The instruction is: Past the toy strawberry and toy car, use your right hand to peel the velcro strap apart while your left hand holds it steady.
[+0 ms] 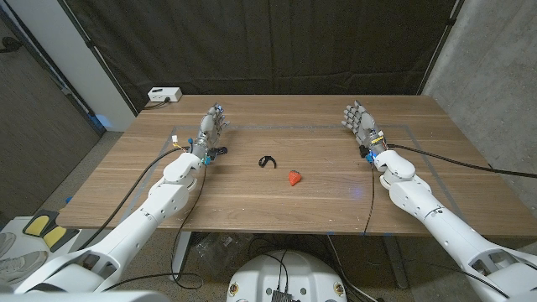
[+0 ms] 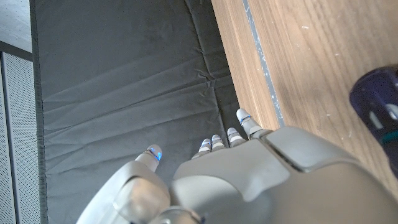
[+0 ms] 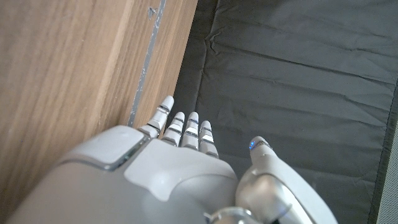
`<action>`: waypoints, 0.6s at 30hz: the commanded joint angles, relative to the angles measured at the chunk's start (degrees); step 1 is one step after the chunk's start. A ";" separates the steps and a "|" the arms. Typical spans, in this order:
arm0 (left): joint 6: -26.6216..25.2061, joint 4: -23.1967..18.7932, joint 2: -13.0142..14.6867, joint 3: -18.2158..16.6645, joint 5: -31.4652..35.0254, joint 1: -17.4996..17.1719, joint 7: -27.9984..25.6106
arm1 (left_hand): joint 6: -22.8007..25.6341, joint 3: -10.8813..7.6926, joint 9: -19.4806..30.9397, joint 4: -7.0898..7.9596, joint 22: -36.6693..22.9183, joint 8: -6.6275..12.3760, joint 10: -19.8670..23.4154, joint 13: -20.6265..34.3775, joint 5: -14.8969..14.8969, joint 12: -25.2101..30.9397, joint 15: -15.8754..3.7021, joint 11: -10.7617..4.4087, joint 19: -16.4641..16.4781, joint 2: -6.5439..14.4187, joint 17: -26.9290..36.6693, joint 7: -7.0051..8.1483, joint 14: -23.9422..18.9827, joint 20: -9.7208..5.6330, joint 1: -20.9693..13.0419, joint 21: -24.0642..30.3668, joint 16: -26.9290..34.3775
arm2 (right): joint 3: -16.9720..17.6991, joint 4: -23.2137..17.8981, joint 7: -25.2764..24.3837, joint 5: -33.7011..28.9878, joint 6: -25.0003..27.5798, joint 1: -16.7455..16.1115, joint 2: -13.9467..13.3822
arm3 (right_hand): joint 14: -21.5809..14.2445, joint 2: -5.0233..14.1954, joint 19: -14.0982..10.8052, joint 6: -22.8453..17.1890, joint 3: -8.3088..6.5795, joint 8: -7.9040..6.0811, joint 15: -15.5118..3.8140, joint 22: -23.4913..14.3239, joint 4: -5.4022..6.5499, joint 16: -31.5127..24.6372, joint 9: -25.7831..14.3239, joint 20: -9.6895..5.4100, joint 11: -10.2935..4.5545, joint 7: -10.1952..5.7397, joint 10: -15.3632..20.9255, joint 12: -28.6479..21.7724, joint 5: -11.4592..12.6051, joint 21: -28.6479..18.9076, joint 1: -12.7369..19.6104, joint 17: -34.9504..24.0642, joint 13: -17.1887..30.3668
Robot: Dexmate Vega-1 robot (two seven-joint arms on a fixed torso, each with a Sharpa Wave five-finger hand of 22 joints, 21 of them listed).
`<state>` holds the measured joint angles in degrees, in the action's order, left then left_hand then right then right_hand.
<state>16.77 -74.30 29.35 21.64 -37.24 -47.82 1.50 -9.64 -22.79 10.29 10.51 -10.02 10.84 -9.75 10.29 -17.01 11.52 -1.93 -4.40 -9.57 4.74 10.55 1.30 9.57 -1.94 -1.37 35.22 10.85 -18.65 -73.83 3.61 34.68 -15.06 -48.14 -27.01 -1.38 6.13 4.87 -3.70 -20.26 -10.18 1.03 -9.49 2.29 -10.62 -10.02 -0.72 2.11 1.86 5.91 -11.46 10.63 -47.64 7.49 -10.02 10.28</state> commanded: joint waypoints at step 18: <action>7.30 -3.23 4.65 4.88 9.38 -0.57 -9.38 | 3.56 0.14 0.52 -11.98 -0.53 4.01 7.95 0.54 1.18 2.14 2.91 0.19 4.24 -4.97 -0.01 6.21 -8.15 7.93 -14.66 -1.34 1.65 | 11.97 -1.31 7.01 -11.64 5.52 -2.19 9.48 | -1.53 0.30 -0.76 -1.06 -0.46 -0.63 0.80 -0.25 -1.10 -0.52 -0.21 0.77 0.51 -0.05 1.37 -0.73 0.45 0.15 1.85 -0.01 0.25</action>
<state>21.48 -75.01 31.18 24.21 -33.89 -48.12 -3.05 -7.96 -22.47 10.56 -0.74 -10.29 14.17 -3.01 10.55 -16.09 13.28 0.98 -4.29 -5.44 0.02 10.29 8.13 2.37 5.25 -14.68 34.09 11.89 -10.02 -73.96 8.88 26.48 -10.97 -49.67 -20.06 -2.10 6.45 4.41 -4.22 -20.55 -10.38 1.76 -9.48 1.66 -10.83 -10.01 -0.26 2.68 1.75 6.48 -11.88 10.63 -47.75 8.24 -9.98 10.28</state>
